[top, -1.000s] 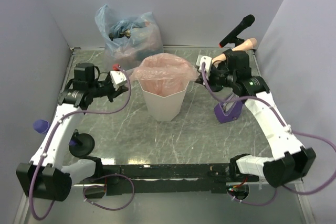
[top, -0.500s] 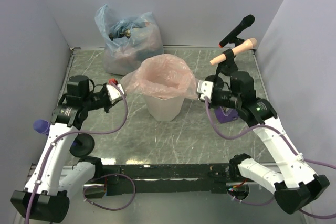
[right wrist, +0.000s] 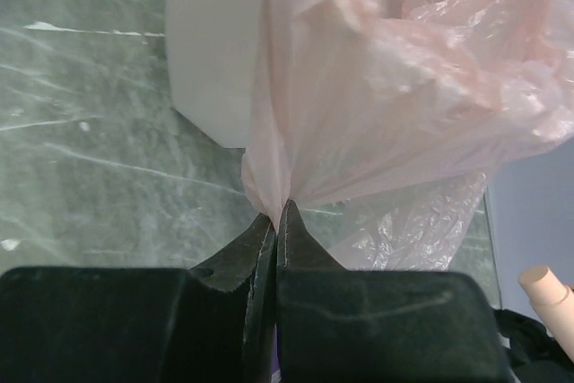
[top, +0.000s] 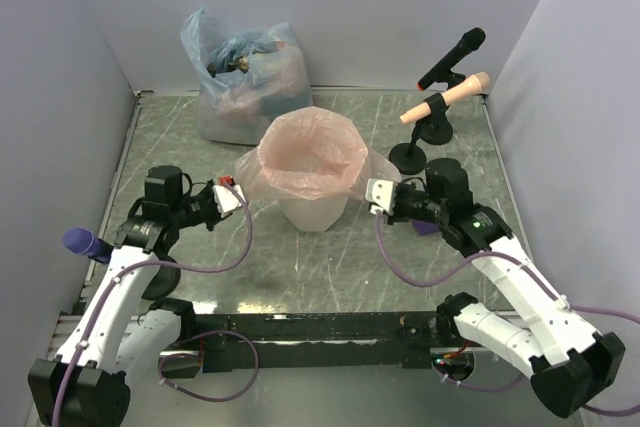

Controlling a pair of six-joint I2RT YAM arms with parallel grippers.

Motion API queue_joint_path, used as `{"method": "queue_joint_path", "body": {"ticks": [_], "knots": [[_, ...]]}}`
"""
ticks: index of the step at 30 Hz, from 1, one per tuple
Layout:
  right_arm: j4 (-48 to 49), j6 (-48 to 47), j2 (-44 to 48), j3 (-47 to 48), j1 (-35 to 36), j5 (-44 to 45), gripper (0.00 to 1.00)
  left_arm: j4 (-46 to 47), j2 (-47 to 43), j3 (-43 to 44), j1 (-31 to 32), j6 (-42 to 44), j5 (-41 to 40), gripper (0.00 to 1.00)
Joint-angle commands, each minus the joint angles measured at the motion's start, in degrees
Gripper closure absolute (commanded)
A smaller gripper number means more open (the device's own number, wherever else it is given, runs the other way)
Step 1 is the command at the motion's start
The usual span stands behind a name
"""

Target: Put the trash bags into the trash bin

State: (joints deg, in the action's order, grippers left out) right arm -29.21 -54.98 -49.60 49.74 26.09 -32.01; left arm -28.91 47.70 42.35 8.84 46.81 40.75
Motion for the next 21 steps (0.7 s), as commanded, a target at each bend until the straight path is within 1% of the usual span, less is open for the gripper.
{"method": "queue_joint_path", "body": {"ticks": [1, 4, 9, 10, 11, 12, 13, 14, 19, 21], "knots": [[9.86, -1.36, -2.16, -2.88, 0.89, 4.67, 1.00, 13.59, 2.13, -3.32, 0.47, -2.42, -1.64, 0.99], [13.13, -0.22, -3.13, -2.28, 1.07, 5.99, 1.00, 17.91, 3.53, -2.80, 0.91, -4.35, -1.82, 1.00], [11.81, 2.41, -3.48, 2.11, 1.16, 6.25, 1.00, 18.45, 3.28, 0.98, 0.91, -7.25, -1.99, 0.99], [11.11, 3.38, -3.31, 2.99, 1.16, 6.52, 0.99, 17.32, 3.19, 1.77, 0.91, -6.99, -2.17, 0.99], [9.45, 4.09, -3.39, 4.04, 1.16, 6.78, 0.90, 15.39, 3.36, 2.73, 0.91, -6.12, -2.34, 0.98], [7.70, 4.61, -3.65, 6.05, 1.33, 6.52, 0.79, 14.07, 3.19, 3.96, 0.91, -5.59, -2.69, 0.88], [6.20, 5.40, -3.83, 6.86, 1.51, 6.70, 0.73, 13.70, 2.84, 4.23, 0.91, -6.02, -3.13, 0.78], [5.40, 6.45, -3.75, 8.35, 1.69, 6.61, 0.70, 14.40, 1.88, 4.06, 0.91, -6.81, -3.57, 0.70], [5.22, 7.70, -3.04, 8.98, 3.44, 7.05, 0.59, 21.95, -5.07, -0.77, 1.53, -6.38, -2.96, 0.53], [4.61, 6.73, -3.13, 9.06, 3.88, 7.22, 0.57, 21.79, -5.34, -1.04, 2.23, -4.98, -3.57, 0.52]]}}
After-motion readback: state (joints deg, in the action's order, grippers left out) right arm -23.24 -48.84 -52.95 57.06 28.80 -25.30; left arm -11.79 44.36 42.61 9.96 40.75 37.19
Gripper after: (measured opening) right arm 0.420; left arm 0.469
